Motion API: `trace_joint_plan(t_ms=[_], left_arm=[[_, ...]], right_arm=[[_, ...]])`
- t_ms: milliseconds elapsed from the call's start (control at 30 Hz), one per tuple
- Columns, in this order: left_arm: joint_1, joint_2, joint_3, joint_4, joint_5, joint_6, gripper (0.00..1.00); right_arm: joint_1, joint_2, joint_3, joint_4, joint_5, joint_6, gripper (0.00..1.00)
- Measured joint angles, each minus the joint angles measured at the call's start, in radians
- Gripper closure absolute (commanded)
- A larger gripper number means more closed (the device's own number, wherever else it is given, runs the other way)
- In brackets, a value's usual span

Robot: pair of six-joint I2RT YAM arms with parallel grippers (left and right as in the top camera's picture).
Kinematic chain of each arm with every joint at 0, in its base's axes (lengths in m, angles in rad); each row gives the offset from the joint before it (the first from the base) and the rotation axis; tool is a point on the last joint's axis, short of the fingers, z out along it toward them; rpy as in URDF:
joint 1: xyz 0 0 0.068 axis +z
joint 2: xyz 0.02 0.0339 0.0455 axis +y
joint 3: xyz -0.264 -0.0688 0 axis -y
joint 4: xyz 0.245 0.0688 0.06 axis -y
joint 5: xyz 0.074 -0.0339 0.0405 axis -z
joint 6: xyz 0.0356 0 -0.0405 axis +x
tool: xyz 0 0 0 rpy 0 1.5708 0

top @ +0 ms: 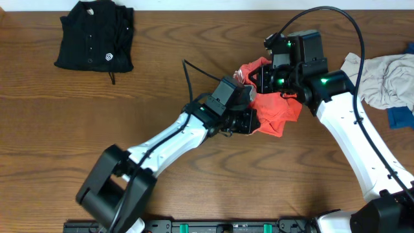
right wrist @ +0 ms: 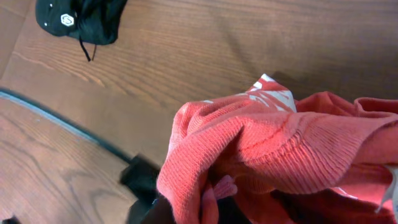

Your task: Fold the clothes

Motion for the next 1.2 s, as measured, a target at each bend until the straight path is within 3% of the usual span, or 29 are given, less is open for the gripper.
trace_joint_plan(t_ms=[633,1200], left_arm=[[-0.033,0.016,-0.001,0.098,-0.254,-0.069,0.94],[-0.109,0.042,-0.014,0.259,-0.605,-0.134,0.93]], right_arm=[[0.0,0.0,0.003,0.002,-0.02,0.023,0.96],[-0.007,-0.006,0.016,0.034,-0.032,0.128,0.96]])
